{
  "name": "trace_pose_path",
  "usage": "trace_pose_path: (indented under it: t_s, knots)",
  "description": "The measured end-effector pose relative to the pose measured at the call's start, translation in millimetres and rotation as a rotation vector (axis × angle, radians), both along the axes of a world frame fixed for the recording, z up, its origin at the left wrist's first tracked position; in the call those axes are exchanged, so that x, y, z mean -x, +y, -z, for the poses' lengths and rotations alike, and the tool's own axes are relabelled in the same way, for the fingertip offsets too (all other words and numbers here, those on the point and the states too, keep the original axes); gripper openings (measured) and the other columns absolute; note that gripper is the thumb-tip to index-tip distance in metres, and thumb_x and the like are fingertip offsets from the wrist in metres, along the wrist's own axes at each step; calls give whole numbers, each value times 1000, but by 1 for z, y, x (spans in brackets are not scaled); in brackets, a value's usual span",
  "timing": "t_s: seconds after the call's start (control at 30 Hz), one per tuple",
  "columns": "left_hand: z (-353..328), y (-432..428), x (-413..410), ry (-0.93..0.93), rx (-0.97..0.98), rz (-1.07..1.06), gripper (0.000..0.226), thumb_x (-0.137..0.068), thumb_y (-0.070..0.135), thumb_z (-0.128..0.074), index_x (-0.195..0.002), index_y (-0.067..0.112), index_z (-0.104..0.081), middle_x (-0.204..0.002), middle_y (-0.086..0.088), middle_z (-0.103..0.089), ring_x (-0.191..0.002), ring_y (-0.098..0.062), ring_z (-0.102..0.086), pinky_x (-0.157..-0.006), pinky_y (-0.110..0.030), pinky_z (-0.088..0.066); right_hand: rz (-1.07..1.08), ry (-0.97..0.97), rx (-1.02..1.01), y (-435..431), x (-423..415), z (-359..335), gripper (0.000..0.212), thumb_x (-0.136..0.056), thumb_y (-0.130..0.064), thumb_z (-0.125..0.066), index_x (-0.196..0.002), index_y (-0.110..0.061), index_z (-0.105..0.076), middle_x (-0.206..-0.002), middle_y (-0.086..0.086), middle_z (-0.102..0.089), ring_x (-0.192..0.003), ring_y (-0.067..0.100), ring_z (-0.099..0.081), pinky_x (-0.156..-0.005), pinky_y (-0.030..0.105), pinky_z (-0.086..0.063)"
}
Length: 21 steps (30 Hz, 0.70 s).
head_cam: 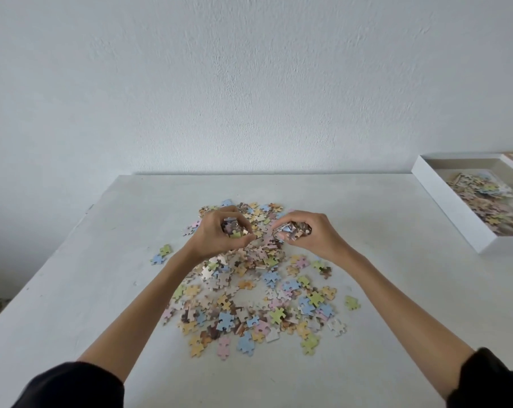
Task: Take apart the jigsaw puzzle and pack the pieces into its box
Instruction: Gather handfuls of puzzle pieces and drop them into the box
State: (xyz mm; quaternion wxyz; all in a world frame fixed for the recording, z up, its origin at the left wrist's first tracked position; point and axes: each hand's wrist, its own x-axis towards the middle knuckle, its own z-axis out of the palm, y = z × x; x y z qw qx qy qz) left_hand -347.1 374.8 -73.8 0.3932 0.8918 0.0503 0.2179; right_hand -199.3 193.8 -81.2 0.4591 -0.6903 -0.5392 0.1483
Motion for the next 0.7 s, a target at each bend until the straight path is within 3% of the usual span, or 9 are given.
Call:
trace_pose_path:
  t_s: [0.2,0.37,0.5,0.7]
  knots:
    - [-12,-12,-5,-4,14,0,19,-67,37,-71,-75,20,-70,-79,0,-62,-73,-12,-60,-69,-27,-50,-4,11,-19,-10,-5,-17,25,-77,-7,-71,-94,-25,-68,-99,-11,-65,-94,-7,-59,-80,9,-44]
    - [-27,-31,-21,-29,-2,31,18,-68,37,-70,-74,20,-68,-80,6,-62,-72,-7,-61,-67,-14,-47,17,-7,-39,-29,-19,-33,28,-77,-8,-71,-91,-32,-67,-96,-8,-68,-89,17,-64,-79,33,-50]
    - [-38,-51,-44,-54,-19,49,23,-68,35,-70,-75,14,-70,-81,1,-63,-72,-10,-61,-67,-19,-49,45,4,-49,-50,-39,-43,17,-80,-10,-69,-93,-21,-70,-96,-1,-69,-89,15,-64,-80,30,-49]
    - [-53,-95,-91,-55,-14,82,17,-67,35,-70,-72,19,-69,-78,3,-62,-66,-10,-60,-62,-22,-48,83,3,-56,-93,-79,-57,14,-81,-13,-68,-90,-23,-70,-94,-1,-69,-88,14,-63,-80,26,-48]
